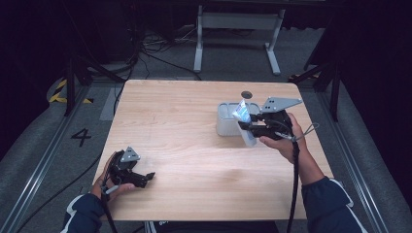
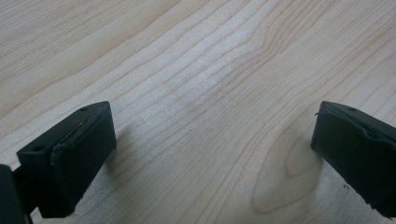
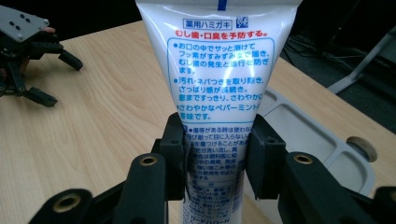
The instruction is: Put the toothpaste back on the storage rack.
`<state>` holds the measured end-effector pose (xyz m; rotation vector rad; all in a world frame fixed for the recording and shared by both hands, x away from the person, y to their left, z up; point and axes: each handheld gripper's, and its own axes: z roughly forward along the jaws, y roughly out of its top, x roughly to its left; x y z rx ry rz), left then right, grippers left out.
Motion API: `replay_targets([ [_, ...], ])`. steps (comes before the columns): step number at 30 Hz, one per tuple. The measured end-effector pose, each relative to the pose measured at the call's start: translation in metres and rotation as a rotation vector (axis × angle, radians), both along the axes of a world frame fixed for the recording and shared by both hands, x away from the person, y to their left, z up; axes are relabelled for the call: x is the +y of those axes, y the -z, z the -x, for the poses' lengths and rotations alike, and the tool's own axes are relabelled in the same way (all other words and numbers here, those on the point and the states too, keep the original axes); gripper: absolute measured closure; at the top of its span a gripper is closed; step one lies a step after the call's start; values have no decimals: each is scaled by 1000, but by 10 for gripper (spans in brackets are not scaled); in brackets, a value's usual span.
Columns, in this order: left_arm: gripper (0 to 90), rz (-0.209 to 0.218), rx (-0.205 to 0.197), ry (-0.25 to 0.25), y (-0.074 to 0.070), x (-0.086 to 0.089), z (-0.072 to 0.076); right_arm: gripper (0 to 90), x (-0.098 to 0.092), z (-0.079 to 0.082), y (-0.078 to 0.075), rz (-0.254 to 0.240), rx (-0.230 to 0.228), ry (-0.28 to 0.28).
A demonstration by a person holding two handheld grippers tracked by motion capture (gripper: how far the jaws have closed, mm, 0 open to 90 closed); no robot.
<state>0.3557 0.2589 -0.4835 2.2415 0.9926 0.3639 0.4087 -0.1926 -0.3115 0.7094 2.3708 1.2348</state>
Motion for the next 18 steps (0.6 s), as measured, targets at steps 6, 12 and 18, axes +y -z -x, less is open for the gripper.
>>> replay_targets([
  [6, 4, 0, 0, 0, 0, 0, 0, 643, -2, -7, -6, -10, -16, 19],
  [12, 4, 0, 0, 0, 0, 0, 0, 642, -4, -16, -7, -19, -15, 39],
  [18, 4, 0, 0, 0, 0, 0, 0, 641, -4, -24, -8, -31, -22, 45],
])
